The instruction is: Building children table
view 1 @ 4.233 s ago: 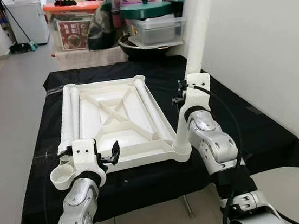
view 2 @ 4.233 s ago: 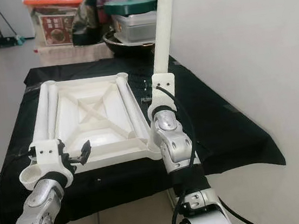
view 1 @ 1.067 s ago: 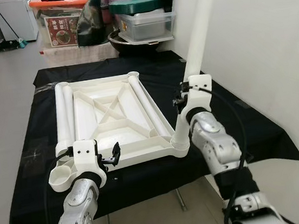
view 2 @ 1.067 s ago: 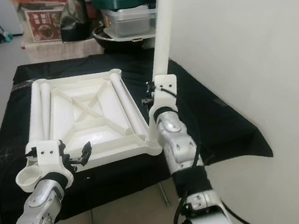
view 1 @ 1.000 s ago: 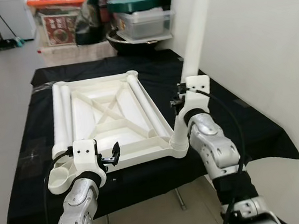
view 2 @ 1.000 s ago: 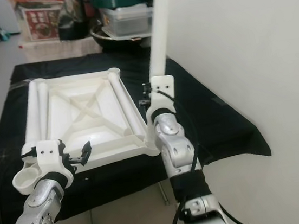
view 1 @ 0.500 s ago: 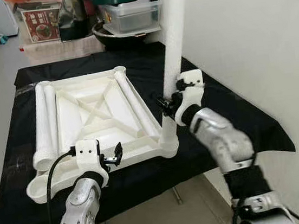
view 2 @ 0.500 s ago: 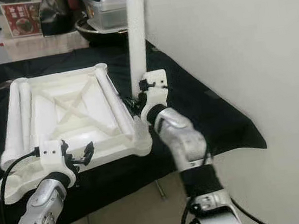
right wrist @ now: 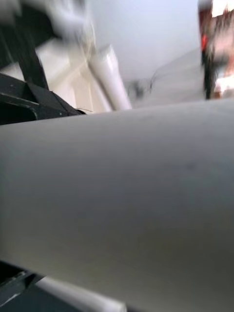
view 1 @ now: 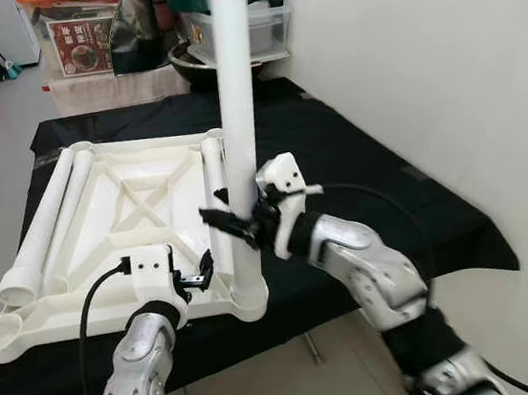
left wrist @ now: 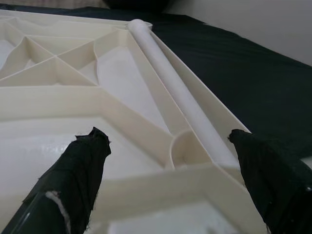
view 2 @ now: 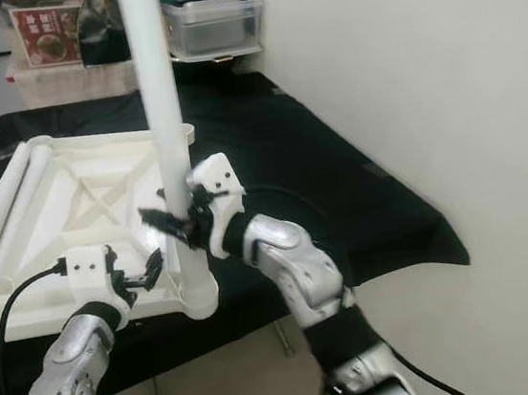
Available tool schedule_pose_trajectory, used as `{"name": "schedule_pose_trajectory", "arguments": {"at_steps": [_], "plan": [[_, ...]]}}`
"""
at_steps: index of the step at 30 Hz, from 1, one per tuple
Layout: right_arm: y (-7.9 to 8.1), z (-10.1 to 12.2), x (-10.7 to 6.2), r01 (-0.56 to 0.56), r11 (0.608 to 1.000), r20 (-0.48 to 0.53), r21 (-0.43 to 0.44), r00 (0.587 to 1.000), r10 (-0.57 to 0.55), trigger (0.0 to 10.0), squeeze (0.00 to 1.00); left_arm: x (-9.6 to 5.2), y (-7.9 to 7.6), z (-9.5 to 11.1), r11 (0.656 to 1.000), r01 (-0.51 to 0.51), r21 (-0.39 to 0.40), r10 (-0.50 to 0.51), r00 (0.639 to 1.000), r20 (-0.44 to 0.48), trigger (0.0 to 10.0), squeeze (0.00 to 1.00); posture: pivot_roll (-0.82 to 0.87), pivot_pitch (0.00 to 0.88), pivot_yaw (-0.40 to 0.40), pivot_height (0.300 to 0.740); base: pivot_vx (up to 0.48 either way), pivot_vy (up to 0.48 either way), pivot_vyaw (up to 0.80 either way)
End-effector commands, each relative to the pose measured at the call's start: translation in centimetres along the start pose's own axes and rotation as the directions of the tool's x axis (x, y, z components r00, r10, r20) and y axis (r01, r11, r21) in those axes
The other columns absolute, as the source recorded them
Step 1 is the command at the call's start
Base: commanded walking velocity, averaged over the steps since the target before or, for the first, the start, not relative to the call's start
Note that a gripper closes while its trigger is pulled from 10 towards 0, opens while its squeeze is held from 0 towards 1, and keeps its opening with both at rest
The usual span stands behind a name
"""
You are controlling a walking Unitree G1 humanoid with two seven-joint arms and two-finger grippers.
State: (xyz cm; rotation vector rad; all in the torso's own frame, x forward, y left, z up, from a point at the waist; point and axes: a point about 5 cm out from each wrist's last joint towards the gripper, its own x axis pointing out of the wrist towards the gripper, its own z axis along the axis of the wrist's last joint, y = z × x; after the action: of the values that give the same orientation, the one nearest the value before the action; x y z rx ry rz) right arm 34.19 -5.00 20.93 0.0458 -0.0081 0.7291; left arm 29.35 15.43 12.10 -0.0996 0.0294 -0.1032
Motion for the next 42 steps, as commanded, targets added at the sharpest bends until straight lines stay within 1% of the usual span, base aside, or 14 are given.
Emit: {"name": "schedule_pose_trajectory", "arguments": {"at_steps": [1, 2, 6, 11, 12, 16, 17, 22, 23, 27, 35, 37, 38, 42], "plan": [[-3.4, -2.6, -1.2, 0.262, 0.965, -0.13, 0.025, 0.958, -0.257, 0.0, 0.0, -0.1, 0.1, -0.1, 1.0, -0.007, 0.008, 0.007, 1.0, -0.001, 10.0, 0.0, 0.09, 0.0, -0.096, 0.74, 0.0, 0.0, 0.0], [-3.4, -2.6, -1.2, 0.262, 0.965, -0.13, 0.025, 0.958, -0.257, 0.0, 0.0, -0.1, 0.1, -0.1, 1.0, -0.007, 0.008, 0.007, 1.0, -0.001, 10.0, 0.0, 0.09, 0.0, -0.096, 0.74, 0.0, 0.0, 0.0], [-7.5, -3.8, -4.0, 0.666, 0.746, -0.179, -0.015, 0.732, -0.657, 0.0, 0.0, -0.1, 0.0, -0.2, 1.0, -0.001, 0.006, 0.001, 1.0, -0.005, 10.0, 0.0, 0.08, 0.0, -0.091, 0.74, 0.0, 0.0, 0.0], [-6.8, -3.2, -4.5, 0.712, 0.701, -0.14, -0.052, 0.69, -0.711, 0.0, 0.0, -0.1, 0.0, -0.2, 1.0, 0.0, 0.006, 0.0, 1.0, -0.007, 10.0, 0.0, 0.08, 0.0, -0.087, 0.74, 0.0, 0.0, 0.0], [-6.2, -3.1, -4.2, 0.708, 0.704, -0.143, -0.061, 0.692, -0.708, 10.0, 0.0, -0.1, 0.1, -0.2, 1.0, 0.0, 0.006, 0.0, 1.0, -0.008, 10.0, 0.0, 0.08, 0.0, -0.085, 0.74, 0.0, 0.0, 0.0], [-4.3, -2.0, -3.2, 0.656, 0.754, -0.078, -0.026, 0.751, -0.656, 10.0, 0.03, 0.0, 0.1, -0.2, 1.0, 0.003, 0.006, -0.003, 1.0, -0.009, 10.0, 0.0, 0.08, 0.0, -0.083, 0.74, 0.0, 0.0, 0.0], [-4.1, -1.5, -2.9, 0.629, 0.778, -0.051, -0.011, 0.776, -0.628, 10.0, 1.0, 0.0, 0.0, -0.2, 1.0, 0.003, 0.007, -0.003, 1.0, -0.009, 10.0, 0.0, 0.08, 0.0, -0.087, 0.74, 0.0, 0.0, 0.0], [-4.2, -0.6, -2.5, 0.588, 0.809, -0.013, 0.01, 0.809, -0.588, 10.0, 1.0, 0.0, 0.1, -0.2, 1.0, 0.001, 0.006, -0.001, 1.0, -0.007, 10.0, 0.0, 0.08, 0.0, -0.089, 0.74, 0.0, 0.0, 0.0], [-4.5, 0.4, -2.2, 0.53, 0.847, 0.019, 0.035, 0.847, -0.531, 10.0, 0.0, 0.0, 0.2, -0.1, 1.0, -0.001, 0.006, 0.001, 1.0, -0.006, 10.0, 0.0, 0.08, 0.0, -0.09, 0.74, 0.0, 0.0, 0.0], [-4.3, 3.5, -2.2, 0.17, 0.985, 0.139, 0.039, 0.975, -0.174, 10.0, 0.0, 0.0, 0.2, -0.1, 1.0, 0.0, 0.004, 0.0, 1.0, -0.005, 10.0, 0.0, 0.07, 0.0, -0.086, 0.74, 0.0, 0.0, 0.0], [-2.2, 1.5, -3.0, -0.21, 0.973, 0.019, -0.1, 0.977, 0.213, 9.8, 0.0, 0.0, 0.0, -0.2, 1.0, 0.005, 0.005, -0.005, 1.0, -0.005, 10.0, 0.0, 0.07, 0.0, -0.086, 0.74, 0.0, 0.0, 0.0], [-2.0, 0.4, -2.3, -0.205, 0.975, -0.017, -0.082, 0.979, 0.204, 6.6, 0.0, 0.1, 0.1, -0.1, 1.0, 0.002, 0.006, -0.002, 1.0, -0.003, 10.0, 0.0, 0.09, 0.0, -0.097, 0.74, 0.0, 0.0, 0.0], [-2.0, -0.3, -1.9, -0.18, 0.98, -0.038, -0.081, 0.983, 0.178, 2.0, 0.0, 0.1, 0.1, 0.0, 1.0, 0.0, 0.007, 0.0, 1.0, -0.002, 10.0, 0.0, 0.1, 0.0, -0.1, 0.74, 0.0, 0.0, 0.0], [-2.1, -0.7, -1.5, -0.161, 0.985, -0.05, -0.068, 0.986, 0.157, 0.0, 0.0, 0.1, 0.1, 0.0, 1.0, -0.001, 0.008, 0.001, 1.0, -0.001, 10.0, 0.0, 0.1, 0.0, -0.101, 0.74, 0.0, 0.0, 0.0]]}}
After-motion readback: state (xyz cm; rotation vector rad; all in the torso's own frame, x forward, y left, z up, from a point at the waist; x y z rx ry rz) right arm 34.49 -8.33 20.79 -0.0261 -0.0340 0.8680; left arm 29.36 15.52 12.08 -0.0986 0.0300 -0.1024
